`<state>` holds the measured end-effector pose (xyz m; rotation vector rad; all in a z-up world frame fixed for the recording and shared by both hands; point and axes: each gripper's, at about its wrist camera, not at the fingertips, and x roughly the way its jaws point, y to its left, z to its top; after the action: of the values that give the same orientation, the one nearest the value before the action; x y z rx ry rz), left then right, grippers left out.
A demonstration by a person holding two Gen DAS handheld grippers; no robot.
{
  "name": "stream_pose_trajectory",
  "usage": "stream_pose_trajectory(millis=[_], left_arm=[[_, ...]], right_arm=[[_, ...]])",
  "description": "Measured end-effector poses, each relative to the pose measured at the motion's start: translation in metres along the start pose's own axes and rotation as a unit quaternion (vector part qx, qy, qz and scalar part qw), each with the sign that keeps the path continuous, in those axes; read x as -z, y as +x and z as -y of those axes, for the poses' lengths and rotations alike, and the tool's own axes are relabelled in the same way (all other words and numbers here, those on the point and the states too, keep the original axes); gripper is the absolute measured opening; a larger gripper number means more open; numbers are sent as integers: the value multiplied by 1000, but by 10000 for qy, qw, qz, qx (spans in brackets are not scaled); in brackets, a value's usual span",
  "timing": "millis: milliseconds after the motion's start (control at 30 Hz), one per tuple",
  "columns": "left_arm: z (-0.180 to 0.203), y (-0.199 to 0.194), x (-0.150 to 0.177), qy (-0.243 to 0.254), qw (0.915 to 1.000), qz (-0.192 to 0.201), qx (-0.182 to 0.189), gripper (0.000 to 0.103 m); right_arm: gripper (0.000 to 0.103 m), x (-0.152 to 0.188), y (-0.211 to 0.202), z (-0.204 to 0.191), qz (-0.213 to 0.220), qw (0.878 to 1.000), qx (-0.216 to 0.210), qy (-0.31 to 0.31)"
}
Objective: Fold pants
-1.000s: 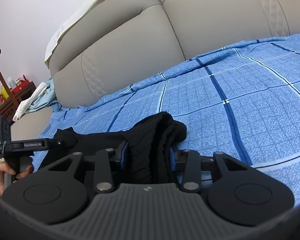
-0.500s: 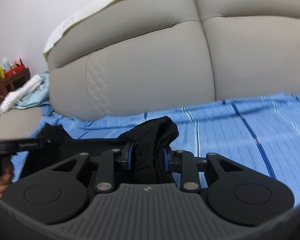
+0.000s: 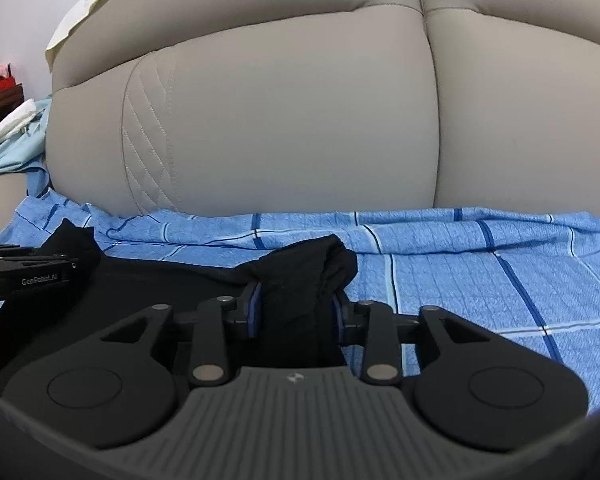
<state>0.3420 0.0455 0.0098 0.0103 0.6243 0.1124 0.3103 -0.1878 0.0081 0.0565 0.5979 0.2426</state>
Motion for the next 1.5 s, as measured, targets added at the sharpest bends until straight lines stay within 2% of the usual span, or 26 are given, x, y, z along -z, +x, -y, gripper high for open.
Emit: stream_pose_trajectory(millis=[167, 267, 367, 400, 433, 500, 600, 667, 733, 900, 1033, 1100, 1167, 1233, 1300, 1367, 1500], left_arm=[[-4, 5, 0, -85, 9998, -196, 25, 38], [-8, 10, -2, -201, 9991, -356, 133, 44], [-18, 13, -5, -446, 9977, -477, 163, 60], [-20, 12, -6, -473, 9975, -519, 88, 71], [-21, 9, -7, -474, 9974, -550, 34, 81], [-23, -1, -6, -426, 9974, -583, 59, 88], [-23, -22, -3, -224, 9976, -601, 264, 89], [-21, -37, 0, -86, 9978, -609, 251, 90], [-18, -53, 4, 55, 9981, -584, 203, 91], [-13, -91, 21, 132, 9979, -523, 359, 93], [-12, -114, 41, 66, 9977, -537, 414, 94], [-11, -120, 53, 30, 9972, -615, 415, 94], [-9, -124, 66, -6, 9972, -633, 391, 96], [-9, -130, 76, -49, 9981, -477, 384, 97], [-13, -133, 81, -229, 9976, -502, 428, 98], [-18, -137, 82, -506, 9960, -579, 451, 99], [-20, -148, 88, -408, 9965, -621, 377, 101]], right_arm=[[51, 2, 3, 2, -24, 10000, 43, 38], [69, 1, 7, 3, -123, 9999, 5, 93], [87, -1, 8, 7, -376, 9991, -179, 125], [92, -2, 6, 7, -423, 9990, -145, 67], [94, -2, 2, 6, -445, 9990, -60, -27], [97, -2, -11, 1, -376, 9988, 181, -259], [101, 2, -30, -12, -191, 9956, 605, -694], [102, 5, -44, -23, -52, 9925, 825, -897], [103, 9, -56, -29, 46, 9926, 792, -916], [103, 28, -78, -47, 113, 9948, 587, -824], [103, 58, -91, -51, 26, 9937, 741, -844], [103, 76, -95, -44, -133, 9935, 858, -740], [103, 91, -104, -29, -19, 9978, 629, -229], [103, 100, -113, -15, 77, 9987, 448, 243], [103, 104, -115, -18, 111, 9985, 528, -37], [103, 104, -119, -19, 137, 9982, 587, -24], [103, 109, -126, -24, 285, 9939, 1069, 38]])
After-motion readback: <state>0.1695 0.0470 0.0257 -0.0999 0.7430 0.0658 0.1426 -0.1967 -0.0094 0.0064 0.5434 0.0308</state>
